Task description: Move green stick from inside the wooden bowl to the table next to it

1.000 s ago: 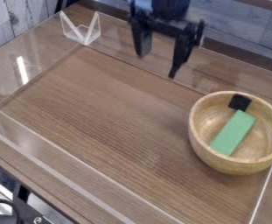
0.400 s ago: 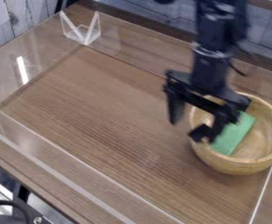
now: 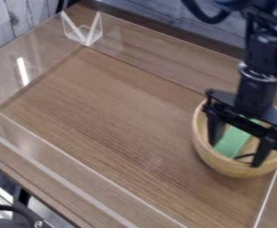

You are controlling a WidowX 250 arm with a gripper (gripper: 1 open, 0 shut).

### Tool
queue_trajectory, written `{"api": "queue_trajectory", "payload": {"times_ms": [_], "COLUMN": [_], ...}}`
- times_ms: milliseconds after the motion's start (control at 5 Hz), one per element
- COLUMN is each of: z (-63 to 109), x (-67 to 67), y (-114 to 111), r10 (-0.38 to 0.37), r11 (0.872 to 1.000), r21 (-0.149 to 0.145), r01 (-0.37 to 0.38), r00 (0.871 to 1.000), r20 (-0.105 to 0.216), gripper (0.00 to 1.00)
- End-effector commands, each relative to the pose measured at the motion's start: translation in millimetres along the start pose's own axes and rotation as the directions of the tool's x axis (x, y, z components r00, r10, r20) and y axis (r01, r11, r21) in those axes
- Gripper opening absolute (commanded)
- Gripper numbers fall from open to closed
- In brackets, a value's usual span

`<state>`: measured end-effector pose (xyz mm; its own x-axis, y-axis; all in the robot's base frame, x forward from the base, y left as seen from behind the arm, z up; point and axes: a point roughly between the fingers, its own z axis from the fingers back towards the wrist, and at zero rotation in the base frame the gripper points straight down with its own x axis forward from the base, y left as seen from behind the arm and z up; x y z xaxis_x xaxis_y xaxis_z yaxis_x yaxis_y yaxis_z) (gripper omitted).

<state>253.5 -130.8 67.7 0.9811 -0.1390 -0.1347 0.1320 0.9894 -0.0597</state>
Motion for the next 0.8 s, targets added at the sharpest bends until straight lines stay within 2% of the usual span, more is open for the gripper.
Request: {"api": "queue_trajectory", "payload": {"times_ms": [0,200,600], "z": [21.6,27.6,26.6], "x": [9.9,11.8,15.1], "y": [-3.9,-3.7,-2.5], "r10": [0.001,0.007,0.018], "r11": [1.0,1.0,0.999], "r21": [-0.024,-0.029,-0.029], "r01": [0.001,-0.004,-0.015], "r00": [0.998,0.996,0.995], "r20": [0.07,0.086,0.099], "gripper": [1.0,1.0,1.0]}}
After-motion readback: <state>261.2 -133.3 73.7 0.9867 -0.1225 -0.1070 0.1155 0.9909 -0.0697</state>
